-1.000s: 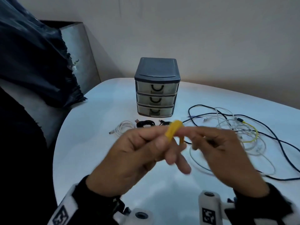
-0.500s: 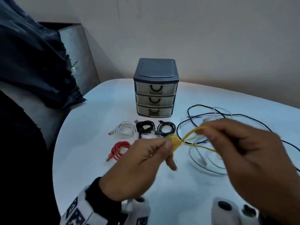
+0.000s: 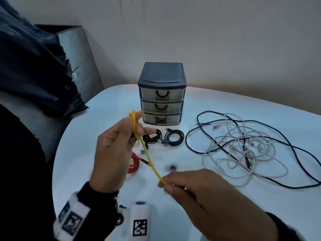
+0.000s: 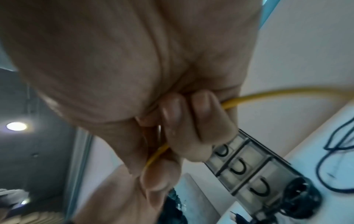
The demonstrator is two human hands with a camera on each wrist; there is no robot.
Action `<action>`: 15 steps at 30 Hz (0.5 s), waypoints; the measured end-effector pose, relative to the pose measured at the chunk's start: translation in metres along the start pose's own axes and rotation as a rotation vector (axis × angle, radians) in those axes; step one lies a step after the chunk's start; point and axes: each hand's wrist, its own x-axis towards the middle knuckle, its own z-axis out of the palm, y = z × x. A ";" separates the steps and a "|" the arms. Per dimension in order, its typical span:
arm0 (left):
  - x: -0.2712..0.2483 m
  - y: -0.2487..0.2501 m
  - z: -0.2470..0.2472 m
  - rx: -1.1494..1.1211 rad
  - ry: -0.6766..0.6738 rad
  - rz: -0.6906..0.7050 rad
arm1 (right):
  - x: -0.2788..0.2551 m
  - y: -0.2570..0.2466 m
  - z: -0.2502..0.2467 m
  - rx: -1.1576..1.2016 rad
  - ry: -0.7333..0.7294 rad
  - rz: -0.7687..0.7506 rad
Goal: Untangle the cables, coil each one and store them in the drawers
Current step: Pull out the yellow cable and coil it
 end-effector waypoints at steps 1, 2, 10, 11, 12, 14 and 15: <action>0.000 -0.007 -0.002 0.229 -0.018 0.050 | -0.002 -0.004 -0.004 0.042 0.004 -0.014; -0.002 -0.014 -0.004 0.420 -0.069 0.082 | -0.003 -0.007 -0.008 0.097 0.042 -0.029; -0.025 0.004 0.007 -0.043 -0.682 -0.322 | 0.013 0.030 -0.028 0.484 0.681 0.163; -0.024 0.007 0.006 -0.148 -0.722 -0.328 | 0.016 0.031 -0.023 0.518 0.620 0.167; -0.022 0.009 0.003 -0.253 -0.741 -0.325 | 0.018 0.029 -0.014 0.532 0.549 0.163; -0.018 0.013 -0.001 -0.462 -0.674 -0.308 | 0.022 0.023 0.006 0.524 0.428 0.176; -0.016 0.015 -0.003 -0.519 -0.580 -0.295 | 0.023 0.021 0.017 0.503 0.369 0.191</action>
